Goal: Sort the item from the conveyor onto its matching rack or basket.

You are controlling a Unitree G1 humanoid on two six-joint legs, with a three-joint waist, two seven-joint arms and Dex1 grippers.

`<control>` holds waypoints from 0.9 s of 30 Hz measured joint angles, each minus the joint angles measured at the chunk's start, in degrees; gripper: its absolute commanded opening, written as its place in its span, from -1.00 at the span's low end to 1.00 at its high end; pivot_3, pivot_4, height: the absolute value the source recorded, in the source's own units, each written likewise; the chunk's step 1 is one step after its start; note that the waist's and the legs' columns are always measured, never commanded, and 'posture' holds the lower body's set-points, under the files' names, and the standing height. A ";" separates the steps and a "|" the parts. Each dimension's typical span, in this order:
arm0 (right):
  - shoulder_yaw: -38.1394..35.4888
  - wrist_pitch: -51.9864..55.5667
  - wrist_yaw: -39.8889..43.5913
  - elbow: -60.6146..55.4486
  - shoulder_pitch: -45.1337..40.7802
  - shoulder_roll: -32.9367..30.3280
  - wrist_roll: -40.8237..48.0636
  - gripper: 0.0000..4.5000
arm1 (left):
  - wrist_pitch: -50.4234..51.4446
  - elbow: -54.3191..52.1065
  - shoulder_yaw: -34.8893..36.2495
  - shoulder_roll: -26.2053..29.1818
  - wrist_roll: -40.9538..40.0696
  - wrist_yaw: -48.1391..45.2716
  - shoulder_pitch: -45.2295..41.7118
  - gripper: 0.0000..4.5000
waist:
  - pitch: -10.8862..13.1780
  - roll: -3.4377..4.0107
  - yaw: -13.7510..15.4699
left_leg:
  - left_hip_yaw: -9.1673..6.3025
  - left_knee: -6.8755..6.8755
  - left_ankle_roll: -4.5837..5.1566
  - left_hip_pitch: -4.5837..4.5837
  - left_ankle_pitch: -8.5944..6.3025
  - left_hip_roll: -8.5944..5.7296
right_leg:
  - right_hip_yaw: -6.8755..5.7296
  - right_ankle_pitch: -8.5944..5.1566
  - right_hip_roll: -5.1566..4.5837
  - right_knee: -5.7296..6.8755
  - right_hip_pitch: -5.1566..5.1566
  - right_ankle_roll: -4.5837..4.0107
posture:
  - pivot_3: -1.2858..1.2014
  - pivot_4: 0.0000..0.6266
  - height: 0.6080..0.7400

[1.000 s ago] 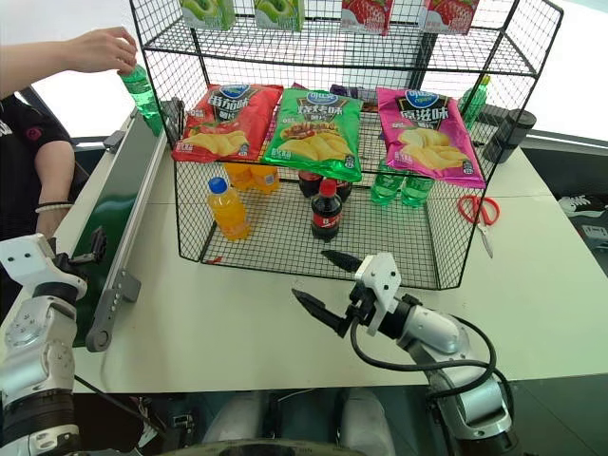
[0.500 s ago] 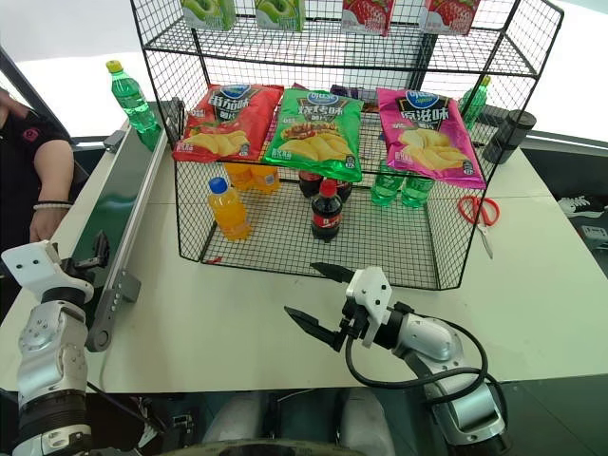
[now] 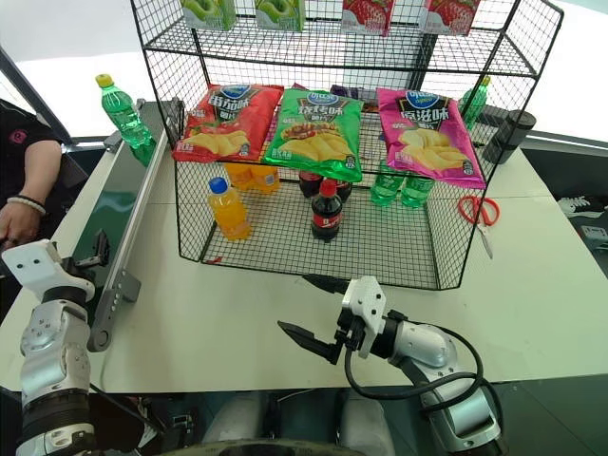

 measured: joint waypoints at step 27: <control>-0.12 10.93 -6.22 -7.91 -2.79 -3.62 -0.53 0.98 | -1.61 2.11 -1.75 -1.33 0.54 -0.37 0.42 1.00 | -0.02 -0.03 0.02 | 0.00 -0.01 0.00 -0.02 0.00 -0.01 | -0.05 0.00 -0.05 -0.01 -0.02 0.00 | 0.03 -0.52 0.88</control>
